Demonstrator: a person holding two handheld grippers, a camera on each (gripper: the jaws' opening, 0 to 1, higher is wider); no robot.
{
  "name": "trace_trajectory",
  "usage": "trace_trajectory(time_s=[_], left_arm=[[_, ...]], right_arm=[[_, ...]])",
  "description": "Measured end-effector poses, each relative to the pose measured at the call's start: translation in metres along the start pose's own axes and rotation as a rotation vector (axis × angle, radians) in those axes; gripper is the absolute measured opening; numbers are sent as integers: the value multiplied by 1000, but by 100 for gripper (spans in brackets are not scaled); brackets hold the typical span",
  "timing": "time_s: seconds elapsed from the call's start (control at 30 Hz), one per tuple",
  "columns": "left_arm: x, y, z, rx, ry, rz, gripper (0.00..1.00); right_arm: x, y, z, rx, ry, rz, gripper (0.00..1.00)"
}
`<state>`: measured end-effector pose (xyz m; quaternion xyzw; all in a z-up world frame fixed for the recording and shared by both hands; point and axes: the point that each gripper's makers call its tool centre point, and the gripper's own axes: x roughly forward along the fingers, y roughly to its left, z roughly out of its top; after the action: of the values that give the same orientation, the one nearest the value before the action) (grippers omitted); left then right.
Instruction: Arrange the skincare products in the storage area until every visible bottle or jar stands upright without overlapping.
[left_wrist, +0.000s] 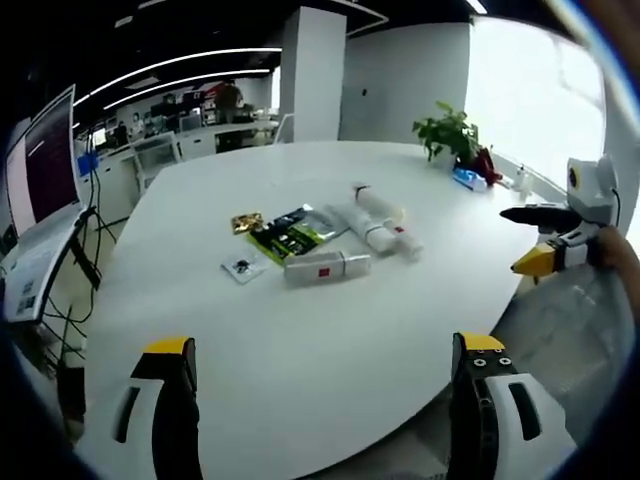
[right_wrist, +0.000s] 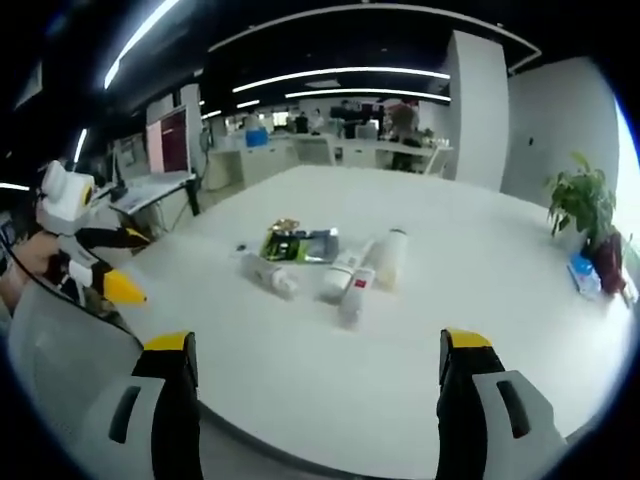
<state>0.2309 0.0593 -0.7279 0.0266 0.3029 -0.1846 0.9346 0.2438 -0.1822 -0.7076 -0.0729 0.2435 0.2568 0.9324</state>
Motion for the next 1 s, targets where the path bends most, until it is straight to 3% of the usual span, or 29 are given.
trace_trajectory(time_s=[0.57,1.0], left_arm=[[0,-1,1,8,-4,-5,99],[1,1,2,5,-10,-19,99]], right_arm=[[3,9,-1,-66,12,31,100],[4,10,8,-72,-15,60,99]])
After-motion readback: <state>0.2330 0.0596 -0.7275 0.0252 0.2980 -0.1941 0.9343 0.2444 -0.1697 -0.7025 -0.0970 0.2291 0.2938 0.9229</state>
